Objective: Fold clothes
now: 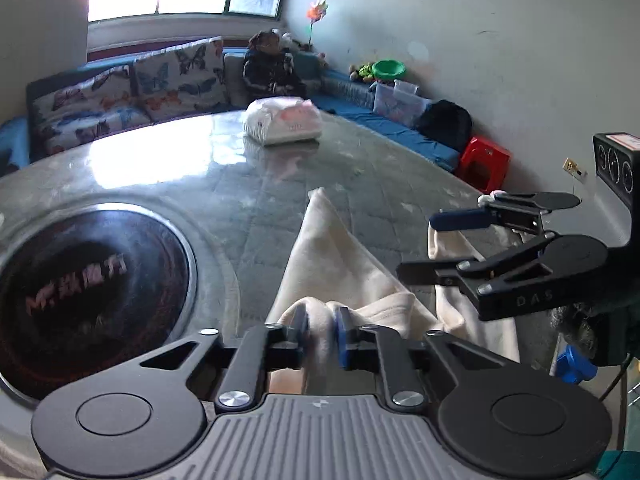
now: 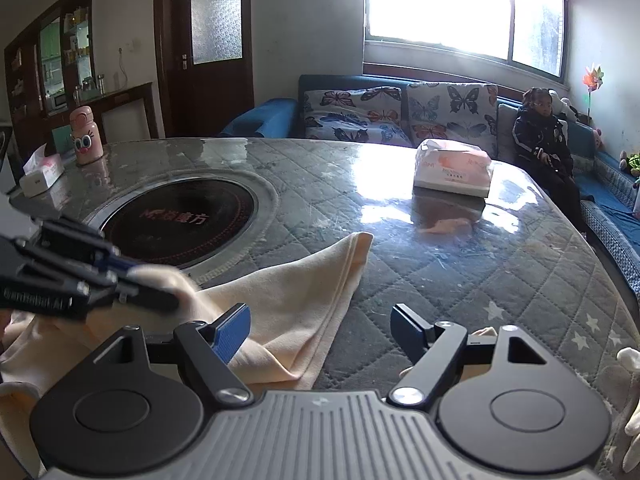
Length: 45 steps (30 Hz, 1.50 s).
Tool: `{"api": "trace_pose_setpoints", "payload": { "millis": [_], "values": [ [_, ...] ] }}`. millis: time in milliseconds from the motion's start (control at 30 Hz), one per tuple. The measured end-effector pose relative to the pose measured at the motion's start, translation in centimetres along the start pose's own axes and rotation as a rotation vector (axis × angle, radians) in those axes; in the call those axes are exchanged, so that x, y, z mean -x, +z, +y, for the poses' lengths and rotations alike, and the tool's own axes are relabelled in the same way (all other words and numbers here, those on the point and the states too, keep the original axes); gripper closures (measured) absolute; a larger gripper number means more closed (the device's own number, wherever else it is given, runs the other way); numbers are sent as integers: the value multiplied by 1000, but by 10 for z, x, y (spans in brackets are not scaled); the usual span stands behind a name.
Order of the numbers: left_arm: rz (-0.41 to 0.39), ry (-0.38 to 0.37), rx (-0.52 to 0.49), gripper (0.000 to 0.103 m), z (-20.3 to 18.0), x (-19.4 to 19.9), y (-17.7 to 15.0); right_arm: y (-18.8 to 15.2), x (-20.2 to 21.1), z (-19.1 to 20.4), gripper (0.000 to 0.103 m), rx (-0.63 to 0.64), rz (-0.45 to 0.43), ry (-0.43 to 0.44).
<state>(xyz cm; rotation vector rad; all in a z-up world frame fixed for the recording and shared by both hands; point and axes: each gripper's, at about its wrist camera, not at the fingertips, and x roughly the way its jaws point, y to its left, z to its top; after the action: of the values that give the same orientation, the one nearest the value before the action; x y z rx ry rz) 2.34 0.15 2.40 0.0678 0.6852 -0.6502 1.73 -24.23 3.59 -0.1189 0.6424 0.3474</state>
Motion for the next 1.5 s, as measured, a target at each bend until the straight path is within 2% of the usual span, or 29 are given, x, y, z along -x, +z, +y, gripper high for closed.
{"api": "trace_pose_setpoints", "payload": {
  "millis": [100, 200, 233, 333, 467, 633, 733, 900, 1067, 1200, 1267, 1300, 1333, 1400, 1500],
  "values": [
    [-83, 133, 11, 93, 20, 12, 11, 3, -3, -1, 24, 4, 1, 2],
    [-147, 342, 54, 92, 50, 22, 17, 8, -10, 1, 24, 19, 4, 12],
    [-140, 396, 72, 92, 63, 21, 18, 10, -14, 2, 24, 25, 7, 18],
    [-69, 424, 147, 89, 97, 10, 10, 15, -27, 7, 24, 39, 20, 39],
    [7, 468, 135, 89, 111, -4, -4, 24, -49, 14, 25, 71, 40, 67],
    [7, 471, 129, 89, 118, -13, -6, 37, -84, 17, 30, 97, 81, 95],
    [22, 479, 123, 91, 125, -23, -3, 41, -105, 17, 35, 129, 114, 82],
    [38, 491, 123, 92, 138, -32, -2, 45, -123, 12, 35, 112, 130, 81],
    [35, 517, 170, 92, 156, -37, 1, 57, -143, 7, 31, 119, 131, 92],
    [12, 510, 210, 87, 166, -24, 6, 70, -157, 12, 31, 148, 133, 79],
    [-9, 531, 211, 82, 168, -5, 4, 71, -151, 19, 31, 195, 126, 77],
    [-20, 544, 218, 75, 168, 7, 1, 70, -146, 23, 31, 217, 122, 78],
    [-29, 559, 224, 65, 168, 18, -4, 69, -140, 26, 31, 233, 118, 85],
    [-29, 618, 225, 56, 166, 41, -16, 65, -127, 34, 31, 252, 113, 108],
    [-2, 697, 237, 53, 159, 71, -43, 54, -105, 50, 30, 274, 112, 163]
  ]
}}
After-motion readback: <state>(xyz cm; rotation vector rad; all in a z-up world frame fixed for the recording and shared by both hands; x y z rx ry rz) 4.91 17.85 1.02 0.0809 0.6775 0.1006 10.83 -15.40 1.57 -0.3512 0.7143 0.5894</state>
